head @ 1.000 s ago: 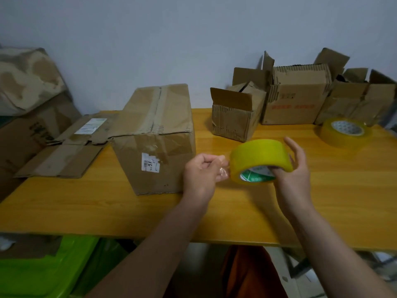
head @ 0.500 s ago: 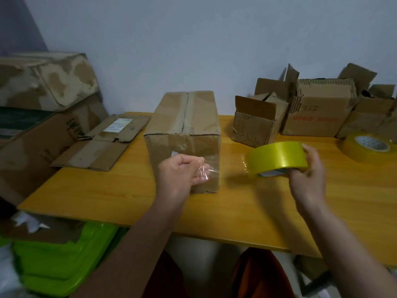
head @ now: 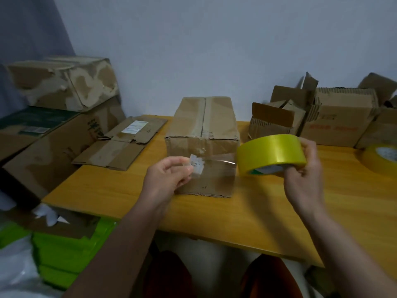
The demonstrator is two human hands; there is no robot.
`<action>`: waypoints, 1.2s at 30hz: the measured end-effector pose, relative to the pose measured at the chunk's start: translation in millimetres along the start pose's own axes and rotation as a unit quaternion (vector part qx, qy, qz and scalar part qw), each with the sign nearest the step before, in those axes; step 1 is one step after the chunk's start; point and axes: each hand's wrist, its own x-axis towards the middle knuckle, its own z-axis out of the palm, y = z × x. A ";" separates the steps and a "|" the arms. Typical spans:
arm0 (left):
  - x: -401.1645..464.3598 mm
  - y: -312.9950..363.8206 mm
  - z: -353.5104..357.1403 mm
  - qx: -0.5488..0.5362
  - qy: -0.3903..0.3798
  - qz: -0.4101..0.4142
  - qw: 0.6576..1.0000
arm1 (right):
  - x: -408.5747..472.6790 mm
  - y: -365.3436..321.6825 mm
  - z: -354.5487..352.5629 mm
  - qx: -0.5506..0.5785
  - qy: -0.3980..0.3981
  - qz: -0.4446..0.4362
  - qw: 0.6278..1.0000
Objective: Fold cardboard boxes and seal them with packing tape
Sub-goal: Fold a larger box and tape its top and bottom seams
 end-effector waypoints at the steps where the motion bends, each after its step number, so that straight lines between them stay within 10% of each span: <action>1: 0.7 2.5 -2.1 0.003 -0.002 0.000 1.000 | 0.0 -0.9 0.8 -0.012 0.003 -0.006 1.000; 15: 12.7 14.9 -25.6 -0.033 0.014 -0.070 0.997 | 11.1 3.8 -11.4 -0.173 0.030 -0.063 0.982; 23: 14.5 9.7 -14.6 -0.041 0.090 0.032 0.995 | 8.2 8.9 -10.1 -0.172 0.042 -0.152 0.972; 27: 19.5 9.9 -30.2 -0.043 0.146 0.062 0.986 | 14.7 9.8 -22.5 -0.373 0.017 -0.246 0.894; 36: 50.7 30.5 -30.8 0.079 0.217 0.097 0.968 | 35.0 6.9 -17.0 -0.416 0.025 -0.189 0.889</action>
